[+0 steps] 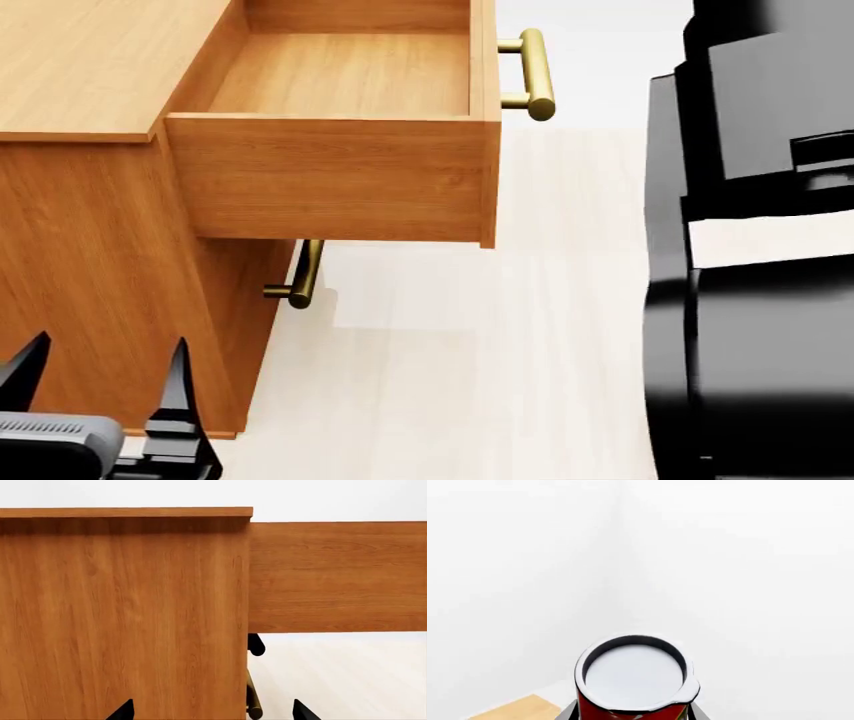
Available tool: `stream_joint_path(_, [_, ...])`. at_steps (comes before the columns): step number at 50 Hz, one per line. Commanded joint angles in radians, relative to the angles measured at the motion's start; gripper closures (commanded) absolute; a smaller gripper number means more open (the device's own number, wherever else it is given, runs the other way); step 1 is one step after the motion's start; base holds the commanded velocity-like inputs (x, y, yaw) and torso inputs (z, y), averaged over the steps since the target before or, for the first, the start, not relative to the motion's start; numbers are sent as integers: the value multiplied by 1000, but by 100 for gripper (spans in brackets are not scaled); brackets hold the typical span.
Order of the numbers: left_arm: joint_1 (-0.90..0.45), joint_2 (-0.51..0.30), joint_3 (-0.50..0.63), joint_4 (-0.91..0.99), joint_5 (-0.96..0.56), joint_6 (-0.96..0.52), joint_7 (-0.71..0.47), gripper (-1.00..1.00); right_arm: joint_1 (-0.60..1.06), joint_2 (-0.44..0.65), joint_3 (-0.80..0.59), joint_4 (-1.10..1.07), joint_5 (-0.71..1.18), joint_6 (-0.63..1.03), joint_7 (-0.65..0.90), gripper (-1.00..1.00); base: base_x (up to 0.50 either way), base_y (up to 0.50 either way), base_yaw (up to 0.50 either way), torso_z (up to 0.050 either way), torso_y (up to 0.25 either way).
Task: Put the ketchup in the top drawer of the cabinet.
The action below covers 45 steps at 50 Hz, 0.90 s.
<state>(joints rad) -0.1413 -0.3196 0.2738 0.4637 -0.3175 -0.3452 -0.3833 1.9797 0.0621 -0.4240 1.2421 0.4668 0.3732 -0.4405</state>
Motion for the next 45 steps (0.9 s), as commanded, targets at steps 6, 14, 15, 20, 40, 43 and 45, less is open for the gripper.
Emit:
stream_joint_path(6, [-9,-1,8,-10,-3,0,-1,-100,0,-60,187,67,-335,81,-145,100,0,0,0,0,0])
stream_joint_path(14, [-9,-4,12,-14,-5,1,-1,-100,-9,-61,187,67,-354,149,-136,100,0,0,0,0,0])
stream_joint_path(15, [-9,-4,12,-13,-6,0,-1,-100,-10,-61,185,67,-354,155,-133,100,0,0,0,0,0])
stream_joint_path(20, [-7,-5,12,-18,-6,8,-1,-100,-11,-61,202,67,-356,170,-156,100,0,0,0,0,2])
stream_joint_path(40, [-4,-6,17,-31,-12,19,-3,-100,-43,-61,104,67,-293,242,-206,100,0,0,0,0,0])
stream_joint_path(43, [-5,-4,20,-47,-9,28,-1,-100,-51,-61,95,67,-284,241,-210,100,0,0,0,0,0])
stream_joint_path(45, [-3,-4,20,-43,-11,27,-2,-100,-59,-61,85,67,-276,238,-213,100,0,0,0,0,0])
